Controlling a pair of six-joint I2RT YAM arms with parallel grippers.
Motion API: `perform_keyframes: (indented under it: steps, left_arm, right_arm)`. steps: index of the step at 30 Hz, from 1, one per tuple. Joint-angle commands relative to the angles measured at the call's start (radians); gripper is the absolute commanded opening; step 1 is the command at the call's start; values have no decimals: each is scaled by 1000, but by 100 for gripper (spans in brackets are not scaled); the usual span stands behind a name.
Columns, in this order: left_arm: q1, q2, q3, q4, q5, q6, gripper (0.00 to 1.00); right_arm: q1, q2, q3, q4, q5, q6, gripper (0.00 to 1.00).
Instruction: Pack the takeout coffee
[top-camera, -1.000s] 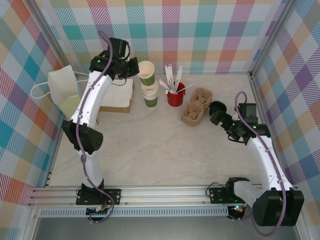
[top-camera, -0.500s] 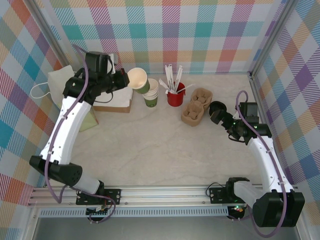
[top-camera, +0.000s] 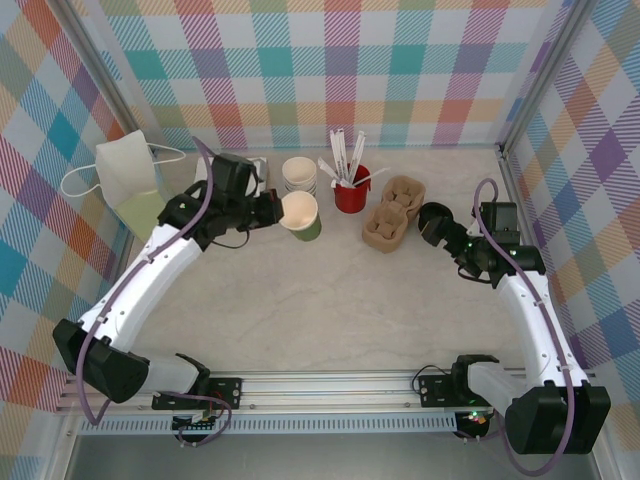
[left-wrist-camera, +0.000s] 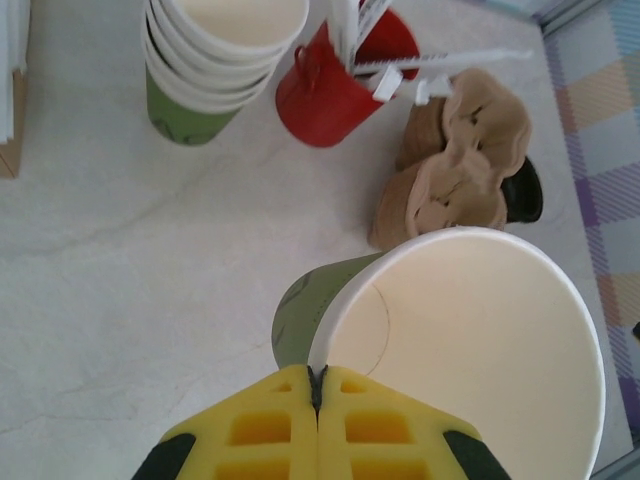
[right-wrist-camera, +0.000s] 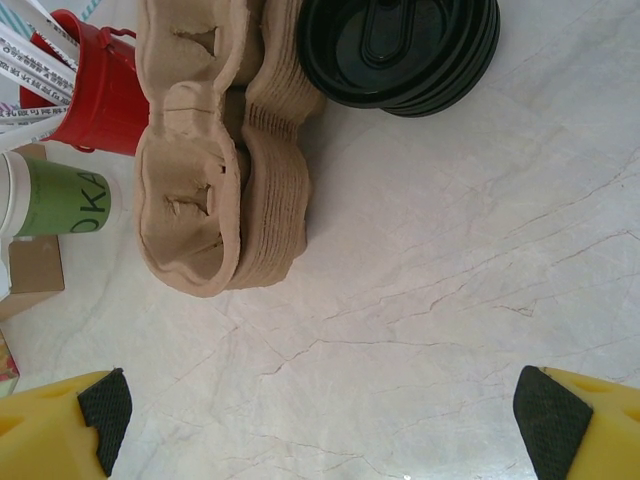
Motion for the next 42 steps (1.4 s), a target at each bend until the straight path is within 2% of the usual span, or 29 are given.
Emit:
perform_keyframes:
  steps: [1,8,18,32,42]
  left_arm:
    - [-22,-2,-29,69,-7,-32,0]
    - [-81,52,-106,132,-48,-54,0]
    - [-154,192,-119,181,-82,-53,0]
    - [-184,329,-132,200,-73,-47,0]
    - [-188,351,-135,200,-80,-43,13]
  right_arm:
    - [-3,1,21,-19,0,-3,100]
    - [-3,9,18,-18,-20,-23,100]
    - [-2,39,20,-25,-49,-41,100]
    - [-3,57,21,-36,-48,-69,100]
    - [-2,63,22,-55,-1,-123,100]
